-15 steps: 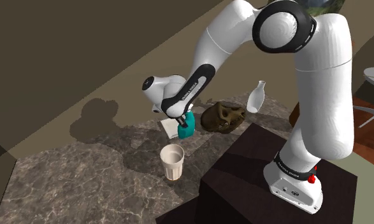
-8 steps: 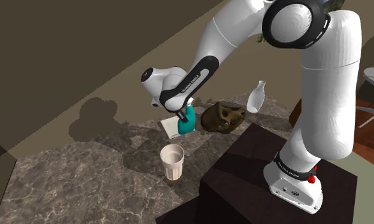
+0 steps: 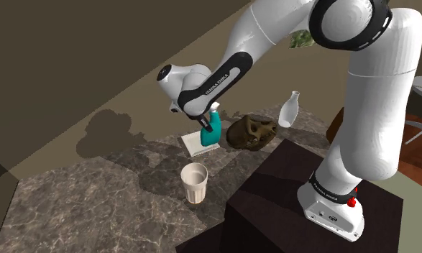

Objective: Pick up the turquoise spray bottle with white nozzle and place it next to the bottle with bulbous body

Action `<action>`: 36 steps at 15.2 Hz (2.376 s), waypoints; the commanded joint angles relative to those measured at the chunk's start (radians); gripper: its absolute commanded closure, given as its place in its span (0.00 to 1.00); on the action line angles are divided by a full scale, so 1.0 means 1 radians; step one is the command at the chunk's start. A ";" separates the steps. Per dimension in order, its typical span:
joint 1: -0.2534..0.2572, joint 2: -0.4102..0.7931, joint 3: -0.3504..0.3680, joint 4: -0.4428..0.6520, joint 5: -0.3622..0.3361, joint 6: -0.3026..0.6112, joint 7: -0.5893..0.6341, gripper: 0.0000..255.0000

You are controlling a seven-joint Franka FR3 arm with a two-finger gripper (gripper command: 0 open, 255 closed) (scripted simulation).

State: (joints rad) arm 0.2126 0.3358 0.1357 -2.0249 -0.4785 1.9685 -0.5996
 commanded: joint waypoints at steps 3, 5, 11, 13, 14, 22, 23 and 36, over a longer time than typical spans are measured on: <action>0.000 -0.036 0.005 0.008 0.014 -0.040 -0.019 1.00; 0.000 -0.052 0.006 0.014 0.020 -0.060 -0.029 1.00; 0.000 -0.098 0.011 0.036 0.036 -0.121 -0.059 1.00; 0.000 -0.112 0.012 0.045 0.041 -0.142 -0.069 1.00; 0.000 -0.118 0.013 0.050 0.044 -0.153 -0.073 1.00; 0.001 -0.165 0.016 0.098 0.060 -0.239 -0.111 1.00; 0.002 -0.171 0.017 0.104 0.062 -0.250 -0.116 1.00; -0.018 -0.265 0.002 0.121 0.069 -0.336 -0.193 1.00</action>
State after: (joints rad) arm 0.2028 0.0895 0.1445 -1.8770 -0.4075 1.6185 -0.7825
